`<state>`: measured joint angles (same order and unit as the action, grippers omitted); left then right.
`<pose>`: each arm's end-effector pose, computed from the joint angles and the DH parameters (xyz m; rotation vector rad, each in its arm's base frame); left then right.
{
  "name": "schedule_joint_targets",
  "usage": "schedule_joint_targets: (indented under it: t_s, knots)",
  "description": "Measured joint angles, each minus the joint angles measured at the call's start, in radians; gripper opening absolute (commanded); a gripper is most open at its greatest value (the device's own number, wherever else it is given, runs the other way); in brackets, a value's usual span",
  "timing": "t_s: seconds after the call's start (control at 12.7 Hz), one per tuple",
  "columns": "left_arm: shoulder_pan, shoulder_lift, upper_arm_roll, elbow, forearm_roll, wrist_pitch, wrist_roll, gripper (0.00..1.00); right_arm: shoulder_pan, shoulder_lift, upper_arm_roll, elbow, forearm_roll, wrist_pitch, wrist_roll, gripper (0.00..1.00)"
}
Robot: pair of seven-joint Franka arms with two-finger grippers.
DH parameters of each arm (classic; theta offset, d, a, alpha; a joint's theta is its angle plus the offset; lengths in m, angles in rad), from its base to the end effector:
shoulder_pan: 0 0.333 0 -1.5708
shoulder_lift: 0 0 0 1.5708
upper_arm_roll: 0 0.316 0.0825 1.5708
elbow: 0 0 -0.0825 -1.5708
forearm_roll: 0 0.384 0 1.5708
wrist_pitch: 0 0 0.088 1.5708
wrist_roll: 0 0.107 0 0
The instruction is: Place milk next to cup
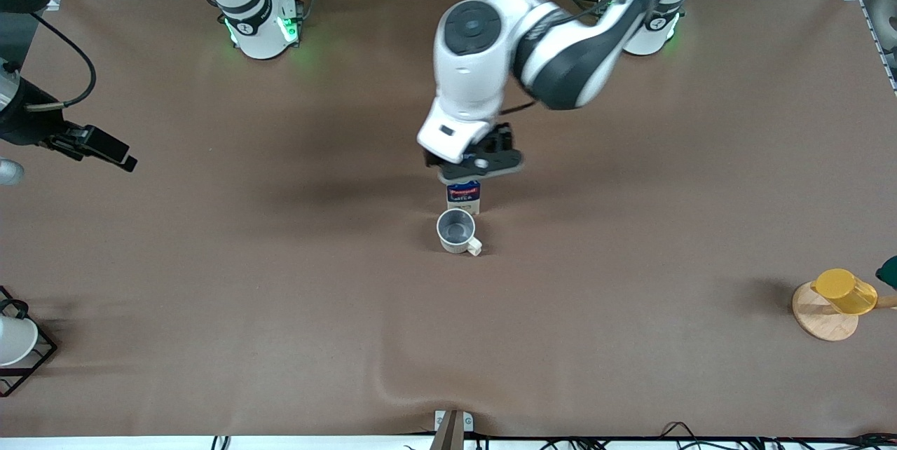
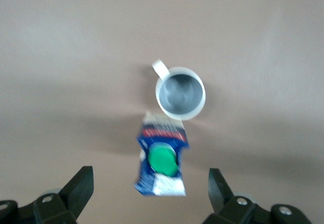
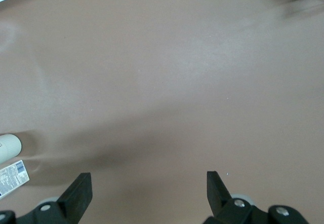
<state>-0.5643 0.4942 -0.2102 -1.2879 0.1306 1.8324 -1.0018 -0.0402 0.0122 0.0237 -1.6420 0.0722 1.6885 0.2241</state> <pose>0.5344 -0.4641 0.4752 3.0918 0.3490 0.0941 0.5676 -0.0025 0.5945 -3.0425 0.3790 -0.0408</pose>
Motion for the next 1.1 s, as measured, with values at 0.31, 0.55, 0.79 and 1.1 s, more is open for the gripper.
schedule_joint_targets:
  t_s: [0.31, 0.55, 0.79, 1.1]
  knots:
    - [0.265, -0.057, 0.0, -0.001, 0.0, -0.04, 0.261, 1.0, 0.003, 0.002, 0.0, 0.001, 0.0, -0.002, 0.001, 1.0]
    - [0.382, -0.073, -0.005, -0.002, -0.004, -0.104, 0.438, 1.0, 0.004, 0.002, 0.0, 0.001, -0.001, -0.002, 0.001, 1.0]
    - [0.43, -0.158, 0.047, -0.053, -0.069, -0.16, 0.665, 1.0, 0.004, 0.002, 0.0, 0.001, -0.016, -0.003, 0.001, 1.0]
    - [0.393, -0.408, 0.22, -0.236, -0.129, -0.24, 0.836, 1.0, 0.017, 0.003, 0.001, 0.003, -0.064, -0.003, 0.001, 1.0]
